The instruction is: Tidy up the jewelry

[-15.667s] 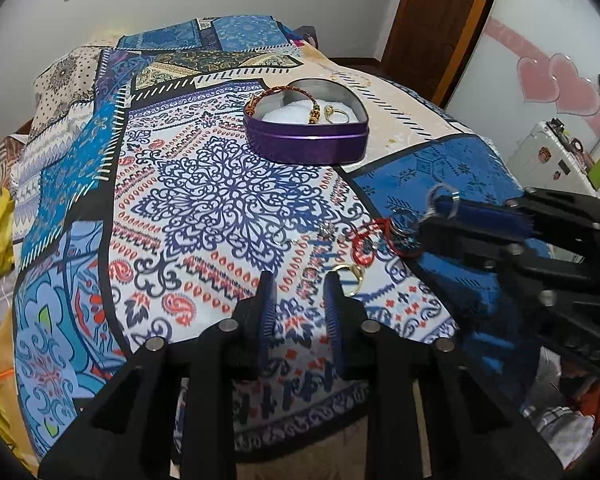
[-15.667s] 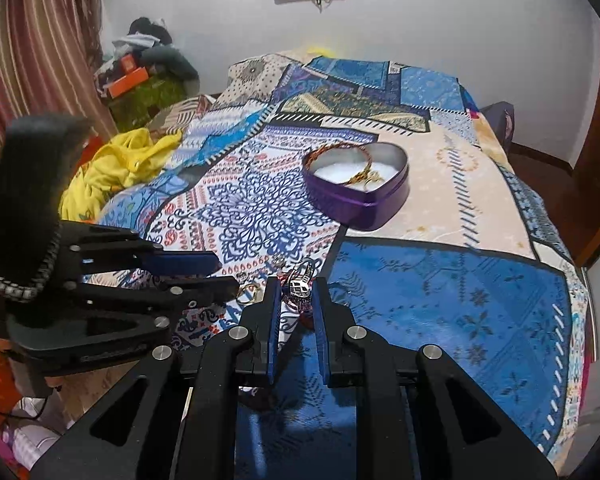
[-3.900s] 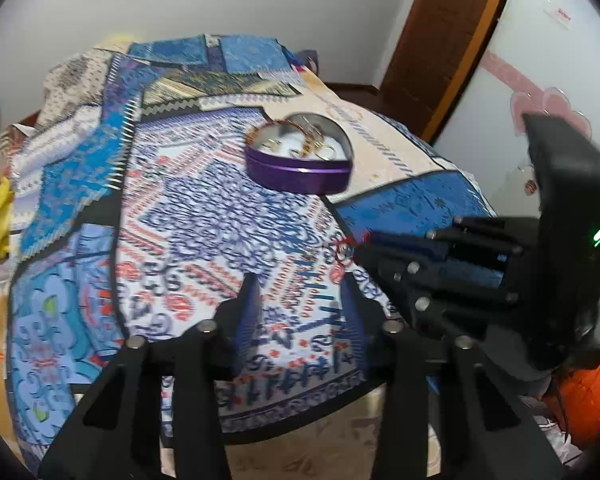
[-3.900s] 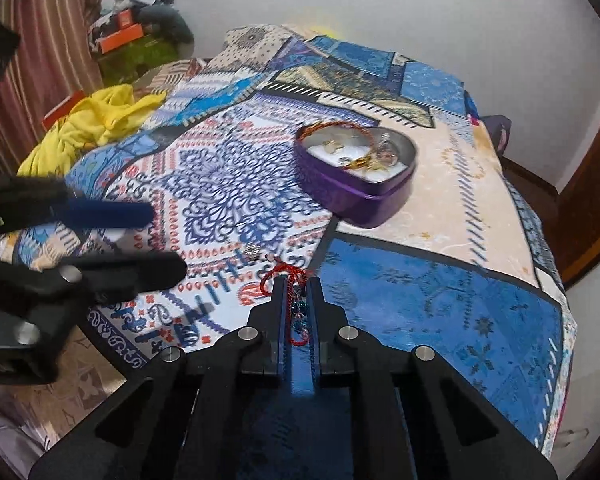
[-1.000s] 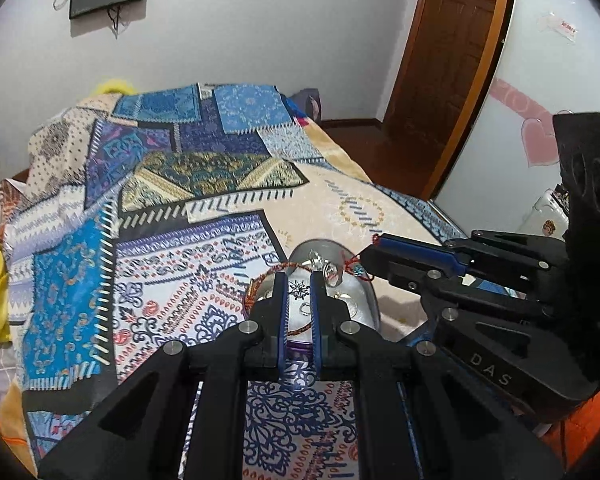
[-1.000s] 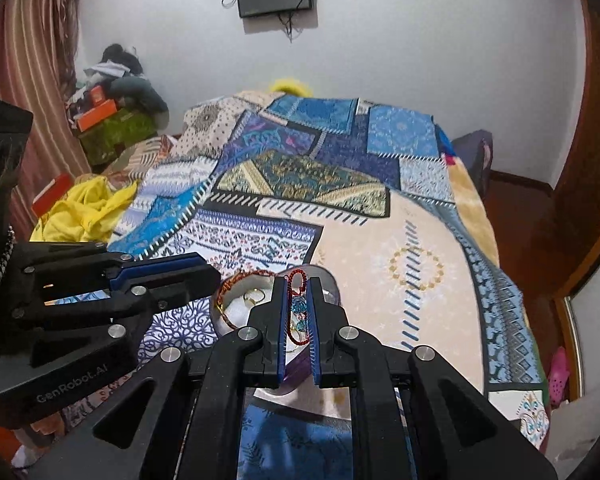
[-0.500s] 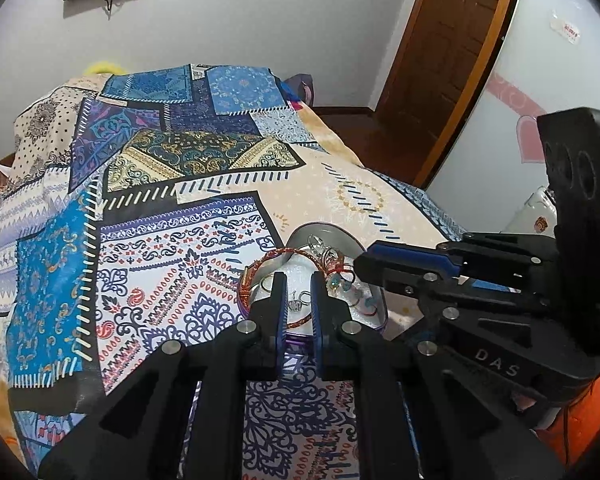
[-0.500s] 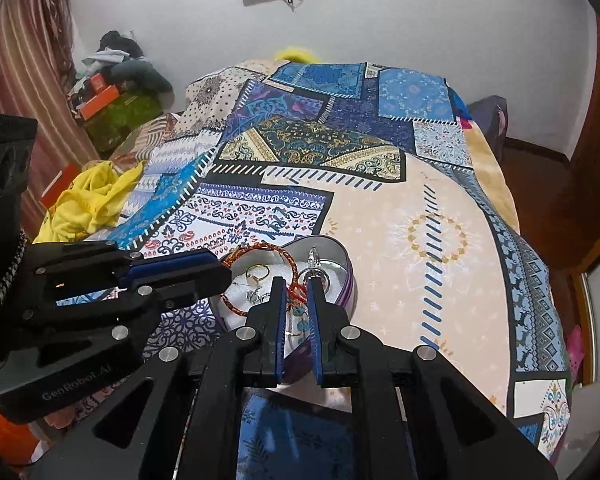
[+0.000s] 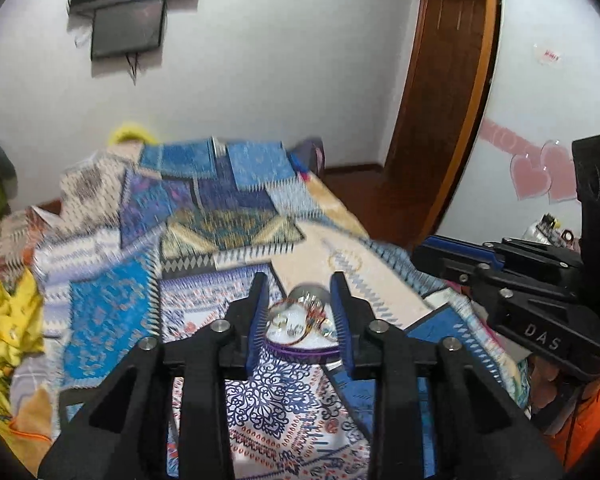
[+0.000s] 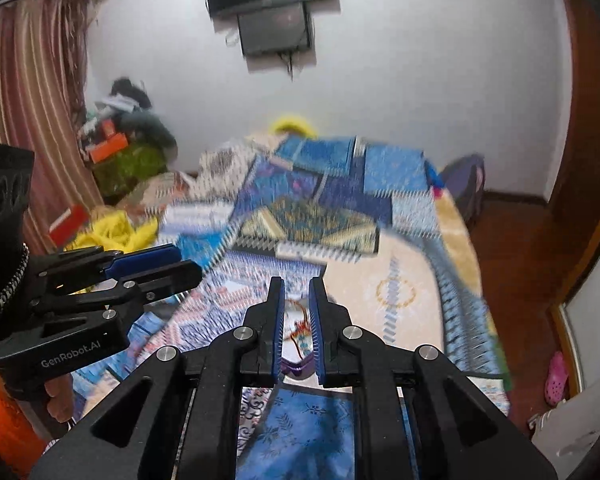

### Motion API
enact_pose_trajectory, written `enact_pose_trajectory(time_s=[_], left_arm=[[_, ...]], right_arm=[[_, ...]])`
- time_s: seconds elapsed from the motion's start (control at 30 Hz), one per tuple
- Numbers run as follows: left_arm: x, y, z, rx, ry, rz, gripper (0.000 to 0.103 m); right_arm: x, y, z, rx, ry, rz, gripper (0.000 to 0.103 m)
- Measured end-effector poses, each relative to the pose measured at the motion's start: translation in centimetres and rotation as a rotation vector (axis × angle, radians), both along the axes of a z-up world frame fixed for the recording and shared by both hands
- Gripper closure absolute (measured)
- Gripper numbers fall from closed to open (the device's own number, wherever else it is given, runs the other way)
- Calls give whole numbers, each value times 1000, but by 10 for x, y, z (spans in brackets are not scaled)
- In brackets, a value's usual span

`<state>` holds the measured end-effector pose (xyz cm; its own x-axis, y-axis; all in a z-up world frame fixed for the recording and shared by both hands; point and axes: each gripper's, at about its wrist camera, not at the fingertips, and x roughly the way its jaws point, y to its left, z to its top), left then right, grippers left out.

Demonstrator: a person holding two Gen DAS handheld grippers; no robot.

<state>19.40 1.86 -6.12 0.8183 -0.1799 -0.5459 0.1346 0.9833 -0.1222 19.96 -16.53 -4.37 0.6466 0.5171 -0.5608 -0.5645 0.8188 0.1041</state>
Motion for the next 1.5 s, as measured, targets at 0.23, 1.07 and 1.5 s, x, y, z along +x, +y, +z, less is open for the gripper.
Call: enact_pose_trajectory(time_s=[0.23, 1.07, 1.5], left_arm=[[-75, -15, 62, 46, -236, 48, 60], [-189, -21, 92, 50, -482, 219, 6], [-193, -20, 91, 50, -470, 228, 4]], right_arm=[[-67, -16, 57, 65, -204, -14, 92], [-170, -20, 88, 110, -534, -213, 9], [-180, -29, 81, 103, -505, -195, 9]])
